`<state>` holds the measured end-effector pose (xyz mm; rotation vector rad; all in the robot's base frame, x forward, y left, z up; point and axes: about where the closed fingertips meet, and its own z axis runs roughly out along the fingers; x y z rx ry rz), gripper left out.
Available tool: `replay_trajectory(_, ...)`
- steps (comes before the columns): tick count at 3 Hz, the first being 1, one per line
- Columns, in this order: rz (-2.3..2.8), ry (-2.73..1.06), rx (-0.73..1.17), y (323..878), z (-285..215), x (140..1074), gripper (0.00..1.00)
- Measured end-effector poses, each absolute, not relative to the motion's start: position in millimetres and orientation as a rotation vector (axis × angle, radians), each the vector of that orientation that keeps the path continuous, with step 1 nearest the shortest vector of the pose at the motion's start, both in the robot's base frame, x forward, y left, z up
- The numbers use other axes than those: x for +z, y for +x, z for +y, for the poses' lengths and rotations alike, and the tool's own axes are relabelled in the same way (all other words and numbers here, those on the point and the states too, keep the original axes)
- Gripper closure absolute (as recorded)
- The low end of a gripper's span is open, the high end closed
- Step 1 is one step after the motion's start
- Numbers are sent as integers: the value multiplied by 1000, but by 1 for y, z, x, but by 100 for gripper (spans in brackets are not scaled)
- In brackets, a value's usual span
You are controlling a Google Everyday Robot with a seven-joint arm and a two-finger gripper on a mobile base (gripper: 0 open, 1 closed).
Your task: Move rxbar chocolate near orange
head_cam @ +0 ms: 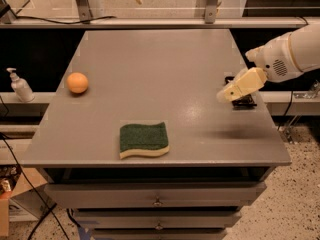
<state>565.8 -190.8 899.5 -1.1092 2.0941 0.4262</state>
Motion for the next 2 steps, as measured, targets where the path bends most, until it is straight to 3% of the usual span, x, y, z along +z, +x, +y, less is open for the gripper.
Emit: replay_trajectory(2,2163,-933,523,586,-206,849,0)
